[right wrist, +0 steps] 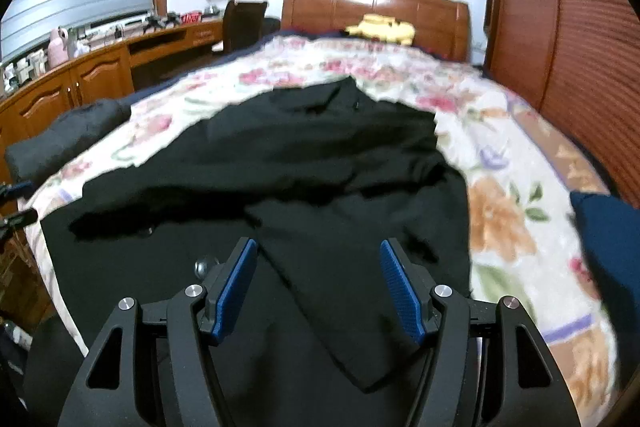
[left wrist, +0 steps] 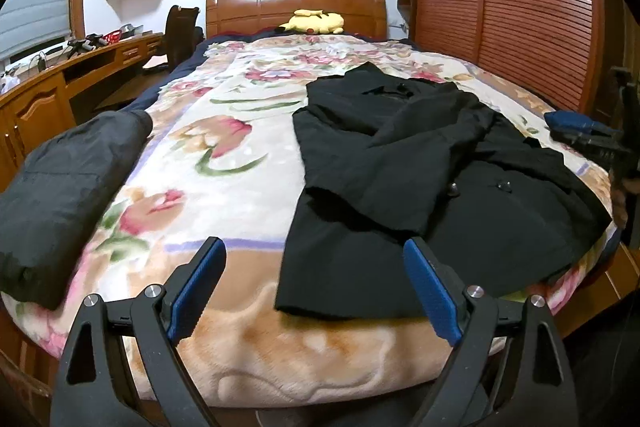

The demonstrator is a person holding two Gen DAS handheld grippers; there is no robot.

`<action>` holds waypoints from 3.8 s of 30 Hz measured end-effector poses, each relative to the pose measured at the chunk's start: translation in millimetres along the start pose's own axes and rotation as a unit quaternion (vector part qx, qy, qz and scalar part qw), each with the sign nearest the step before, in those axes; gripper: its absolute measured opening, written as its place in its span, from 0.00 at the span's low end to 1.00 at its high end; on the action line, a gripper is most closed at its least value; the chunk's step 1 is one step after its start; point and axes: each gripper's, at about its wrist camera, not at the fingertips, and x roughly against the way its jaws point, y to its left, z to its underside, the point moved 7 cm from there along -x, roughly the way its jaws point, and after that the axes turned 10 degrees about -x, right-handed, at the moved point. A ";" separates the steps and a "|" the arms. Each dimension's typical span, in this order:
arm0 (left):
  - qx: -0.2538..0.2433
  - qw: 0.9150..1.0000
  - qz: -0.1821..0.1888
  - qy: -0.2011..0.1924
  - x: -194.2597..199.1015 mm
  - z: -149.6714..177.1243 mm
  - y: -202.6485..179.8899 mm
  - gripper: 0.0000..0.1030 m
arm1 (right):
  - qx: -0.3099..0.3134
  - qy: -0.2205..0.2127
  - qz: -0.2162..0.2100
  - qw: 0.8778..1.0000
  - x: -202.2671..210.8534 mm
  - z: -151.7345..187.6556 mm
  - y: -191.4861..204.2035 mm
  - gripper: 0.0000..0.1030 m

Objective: Fold large clothes
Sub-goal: 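Move both tools to the coat hem and grasp it, then lift the hem with both tools and carry it toward the collar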

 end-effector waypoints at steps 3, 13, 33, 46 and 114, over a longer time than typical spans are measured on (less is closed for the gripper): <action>-0.004 1.000 -0.004 0.005 0.1 6.1 4.4 0.88 | 0.011 -0.009 0.012 1.000 10.5 -7.0 -1.6 0.66; 0.015 1.000 0.001 0.010 -3.1 21.4 14.7 0.88 | 0.034 0.006 0.007 0.999 48.6 8.1 -1.8 0.77; 0.021 0.998 0.047 0.041 -29.1 25.7 14.5 0.47 | -0.021 0.114 0.054 0.992 31.9 71.8 -69.9 0.77; 0.025 0.995 0.085 0.054 -36.4 28.3 1.6 0.36 | -0.021 0.126 0.014 0.992 39.3 89.0 -60.4 0.61; 0.003 0.997 0.003 -0.078 24.6 -96.8 57.8 0.05 | 0.005 -0.082 -0.012 0.997 85.3 -9.2 -44.9 0.09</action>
